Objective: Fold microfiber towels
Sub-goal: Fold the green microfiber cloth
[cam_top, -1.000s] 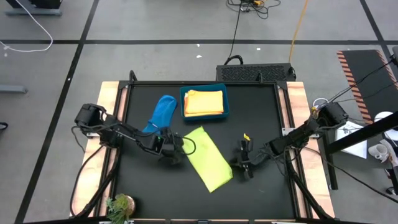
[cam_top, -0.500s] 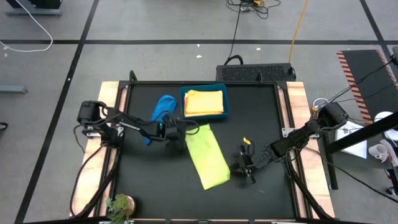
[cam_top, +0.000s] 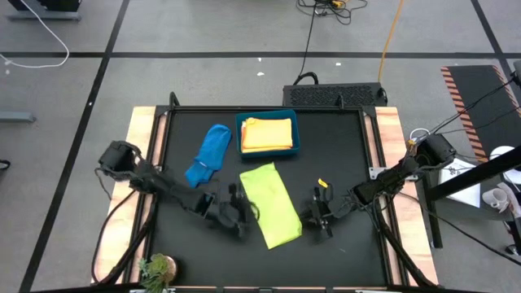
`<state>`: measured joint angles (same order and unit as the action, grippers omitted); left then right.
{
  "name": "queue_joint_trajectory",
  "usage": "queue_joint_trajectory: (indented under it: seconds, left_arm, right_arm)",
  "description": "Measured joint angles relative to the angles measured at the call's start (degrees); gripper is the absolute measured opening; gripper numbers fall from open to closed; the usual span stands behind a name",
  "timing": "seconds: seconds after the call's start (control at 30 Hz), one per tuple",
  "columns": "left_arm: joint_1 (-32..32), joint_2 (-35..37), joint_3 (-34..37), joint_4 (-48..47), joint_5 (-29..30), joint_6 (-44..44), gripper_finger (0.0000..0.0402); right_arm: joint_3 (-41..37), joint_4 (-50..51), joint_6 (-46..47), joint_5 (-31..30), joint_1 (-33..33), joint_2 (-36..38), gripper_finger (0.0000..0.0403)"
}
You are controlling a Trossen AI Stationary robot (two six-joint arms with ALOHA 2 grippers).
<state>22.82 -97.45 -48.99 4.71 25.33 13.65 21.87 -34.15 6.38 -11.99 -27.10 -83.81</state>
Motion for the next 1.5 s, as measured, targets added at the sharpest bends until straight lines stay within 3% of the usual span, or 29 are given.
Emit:
queue_joint_trajectory:
  seconds: [0.17, 0.47, 0.6, 0.87, 1.5]
  left_arm:
    - [4.3, -8.4, -2.7, 13.4, -4.1, -7.4, 0.0159]
    - [7.2, -19.2, -21.4, -3.9, -5.8, -12.6, 0.0159]
    - [8.1, -21.1, -25.5, -8.1, -6.2, -17.1, 0.0159]
    - [8.8, -21.4, -25.5, -11.9, -5.8, -22.5, 0.0159]
    - [8.9, -25.2, -25.5, -5.3, -1.2, -36.6, 0.0152]
  right_arm:
    - [0.0, -0.4, -0.2, 0.0, 1.4, 0.0, 0.0061]
    - [0.0, -0.3, 0.0, 0.0, 1.7, 0.0, 0.0061]
    - [0.0, 0.1, 0.2, 0.0, 1.7, 0.0, 0.0061]
    - [0.0, 0.6, 0.4, 0.0, 1.7, 0.0, 0.0061]
    - [0.0, 0.4, -2.9, -0.2, 1.7, 0.0, 0.0061]
